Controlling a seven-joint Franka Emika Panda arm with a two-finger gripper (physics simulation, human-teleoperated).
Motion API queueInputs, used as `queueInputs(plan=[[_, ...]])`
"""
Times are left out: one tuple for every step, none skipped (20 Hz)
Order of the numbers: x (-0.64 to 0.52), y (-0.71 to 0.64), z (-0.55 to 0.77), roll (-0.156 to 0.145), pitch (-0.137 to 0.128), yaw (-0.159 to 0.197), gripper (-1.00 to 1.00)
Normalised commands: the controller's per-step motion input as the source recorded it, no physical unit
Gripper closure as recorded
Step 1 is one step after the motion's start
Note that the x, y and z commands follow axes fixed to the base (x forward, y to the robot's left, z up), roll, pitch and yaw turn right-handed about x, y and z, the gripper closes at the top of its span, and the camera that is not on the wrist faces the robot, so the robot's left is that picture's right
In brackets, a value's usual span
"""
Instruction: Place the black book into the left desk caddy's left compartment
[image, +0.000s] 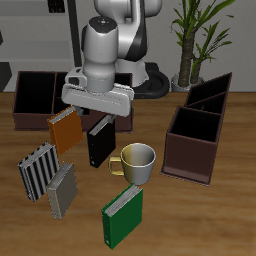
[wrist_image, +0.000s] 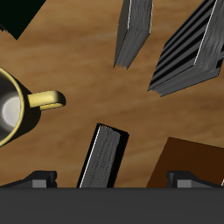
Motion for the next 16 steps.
queueInputs(plan=[[0.01,0.19,-0.37,0.022,0.037,0.015,-1.00],[0.03,0.12,-0.36,0.008,0.033,-0.032,-1.00],[0.04,0.05,-0.35,-0.041,0.038,-0.060,-1.00],[0.05,0.10,-0.33,0.016,0.040,-0.045,-1.00],[0.02,0.12,-0.27,0.033,0.001,0.019,-1.00],[0.06,-0.09,-0.28,-0.057,0.024,-0.098,-1.00],[0.03,-0.04,-0.27,-0.012,0.031,-0.050,-1.00],[0.07,-0.13,-0.39,-0.024,0.027,-0.014,-1.00],[0.06,-0.05,-0.32,-0.040,0.061,-0.061,-1.00],[-0.01,0.13,-0.31,0.093,0.009,0.004,-1.00],[0.04,0.02,-0.30,-0.062,0.014,0.138,-1.00],[0.09,-0.25,-0.33,-0.147,0.064,-0.206,-1.00],[0.03,0.07,-0.24,0.089,-0.001,0.002,1.00],[0.00,-0.02,-0.10,-0.052,0.015,-0.045,1.00],[-0.02,0.11,0.01,0.036,-0.002,-0.012,1.00],[0.00,0.14,0.02,0.033,-0.014,-0.002,1.00]])
